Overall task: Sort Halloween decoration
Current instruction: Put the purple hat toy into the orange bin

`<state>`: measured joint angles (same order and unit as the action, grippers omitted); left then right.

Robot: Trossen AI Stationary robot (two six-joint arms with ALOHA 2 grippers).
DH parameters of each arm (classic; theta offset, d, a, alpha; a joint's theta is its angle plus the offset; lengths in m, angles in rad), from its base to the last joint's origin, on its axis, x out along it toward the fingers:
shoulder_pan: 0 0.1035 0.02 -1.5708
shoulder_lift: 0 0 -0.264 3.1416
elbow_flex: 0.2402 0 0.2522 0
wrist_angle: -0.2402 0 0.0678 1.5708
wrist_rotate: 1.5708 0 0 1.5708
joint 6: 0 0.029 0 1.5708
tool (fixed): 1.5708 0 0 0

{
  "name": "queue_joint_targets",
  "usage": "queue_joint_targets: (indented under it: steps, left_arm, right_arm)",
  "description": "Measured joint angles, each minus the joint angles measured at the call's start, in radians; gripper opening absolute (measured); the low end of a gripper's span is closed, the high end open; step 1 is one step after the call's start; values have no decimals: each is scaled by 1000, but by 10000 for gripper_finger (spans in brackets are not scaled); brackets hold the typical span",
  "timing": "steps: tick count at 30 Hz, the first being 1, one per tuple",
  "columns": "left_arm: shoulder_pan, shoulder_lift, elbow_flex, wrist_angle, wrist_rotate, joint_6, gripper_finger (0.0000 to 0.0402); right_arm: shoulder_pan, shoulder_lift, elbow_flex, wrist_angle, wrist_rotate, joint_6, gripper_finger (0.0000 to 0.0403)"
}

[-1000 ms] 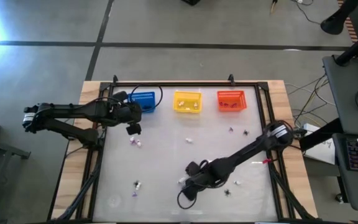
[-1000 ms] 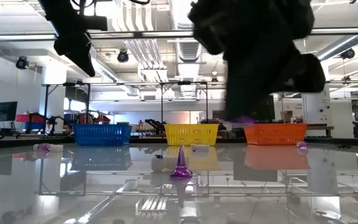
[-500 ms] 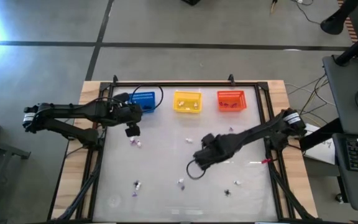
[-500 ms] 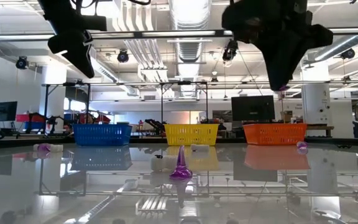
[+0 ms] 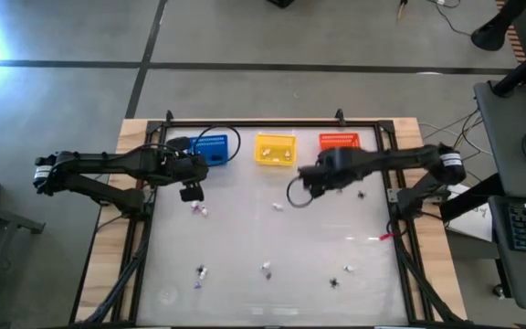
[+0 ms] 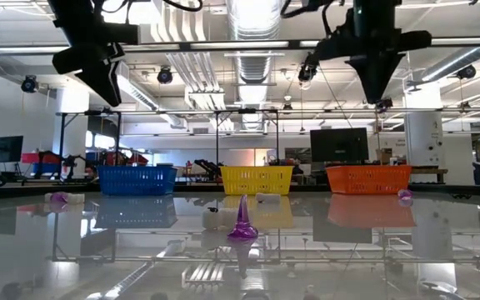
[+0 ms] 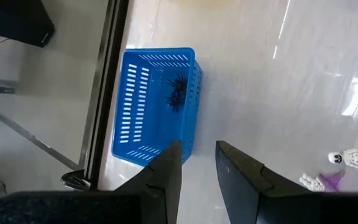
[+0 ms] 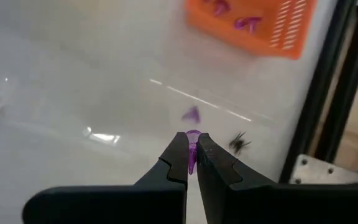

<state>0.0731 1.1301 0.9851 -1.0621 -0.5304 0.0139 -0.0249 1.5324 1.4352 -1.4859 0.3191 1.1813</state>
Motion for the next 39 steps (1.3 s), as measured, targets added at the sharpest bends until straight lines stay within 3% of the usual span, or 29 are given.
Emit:
queue_joint_targets:
  steps: [10, 17, 21, 27, 39]
  left_arm:
    - [0, 0, 0, -7, 0, -25, 81]
    - [0, 0, 0, -12, 12, -79, 81]
    - [0, 0, 0, -13, 61, -86, 81]
    - [0, 0, 0, -31, 65, -102, 81]
    - [0, 3, 0, -50, 73, -105, 81]
  right_arm:
    - [-309, -42, -94, 26, 24, -282, 9]
    - [-512, -42, -154, 267, 16, -556, 9]
    - [-606, -42, -164, 362, -44, -653, 9]
    - [-670, -29, -166, 380, -63, -738, 32]
    - [-676, -11, -168, 407, -59, -792, 94]
